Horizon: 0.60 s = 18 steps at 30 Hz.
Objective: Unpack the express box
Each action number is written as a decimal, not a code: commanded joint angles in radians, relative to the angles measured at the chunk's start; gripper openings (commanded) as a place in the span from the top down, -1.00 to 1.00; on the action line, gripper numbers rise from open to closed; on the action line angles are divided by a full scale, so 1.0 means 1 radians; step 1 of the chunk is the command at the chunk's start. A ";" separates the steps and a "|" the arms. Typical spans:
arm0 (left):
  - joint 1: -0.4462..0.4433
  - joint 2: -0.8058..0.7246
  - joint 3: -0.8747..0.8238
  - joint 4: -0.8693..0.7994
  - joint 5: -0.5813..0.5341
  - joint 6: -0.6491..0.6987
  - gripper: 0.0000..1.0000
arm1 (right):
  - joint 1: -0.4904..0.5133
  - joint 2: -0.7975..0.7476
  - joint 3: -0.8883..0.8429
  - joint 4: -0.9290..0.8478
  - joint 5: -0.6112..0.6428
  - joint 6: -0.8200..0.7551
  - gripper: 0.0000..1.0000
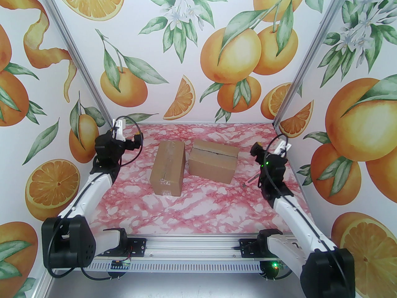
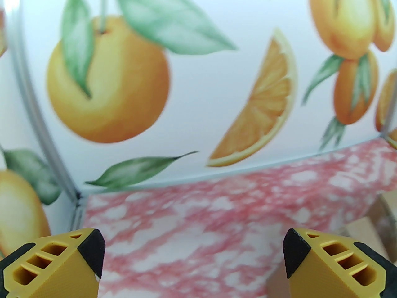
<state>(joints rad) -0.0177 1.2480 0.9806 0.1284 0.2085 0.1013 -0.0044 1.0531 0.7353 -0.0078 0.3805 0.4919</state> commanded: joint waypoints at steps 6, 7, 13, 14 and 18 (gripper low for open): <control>-0.318 0.031 0.254 -0.389 0.064 0.115 -0.98 | -0.083 0.175 0.245 -0.478 -0.205 0.099 -0.94; -0.347 0.043 0.265 -0.392 0.068 0.109 -0.98 | -0.083 0.184 0.253 -0.473 -0.229 0.090 -0.94; -0.568 0.245 0.380 -0.384 0.098 0.001 -0.98 | -0.056 0.309 0.419 -0.401 -0.461 0.028 -0.97; -0.581 0.266 0.396 -0.389 0.103 -0.003 -0.98 | -0.044 0.331 0.450 -0.407 -0.473 0.021 -0.98; -0.603 0.323 0.451 -0.427 0.132 -0.022 -0.97 | 0.029 0.419 0.571 -0.459 -0.503 -0.057 -0.98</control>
<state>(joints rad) -0.6205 1.5570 1.3586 -0.2520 0.3073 0.1116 -0.0261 1.4250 1.2251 -0.4255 -0.0345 0.5125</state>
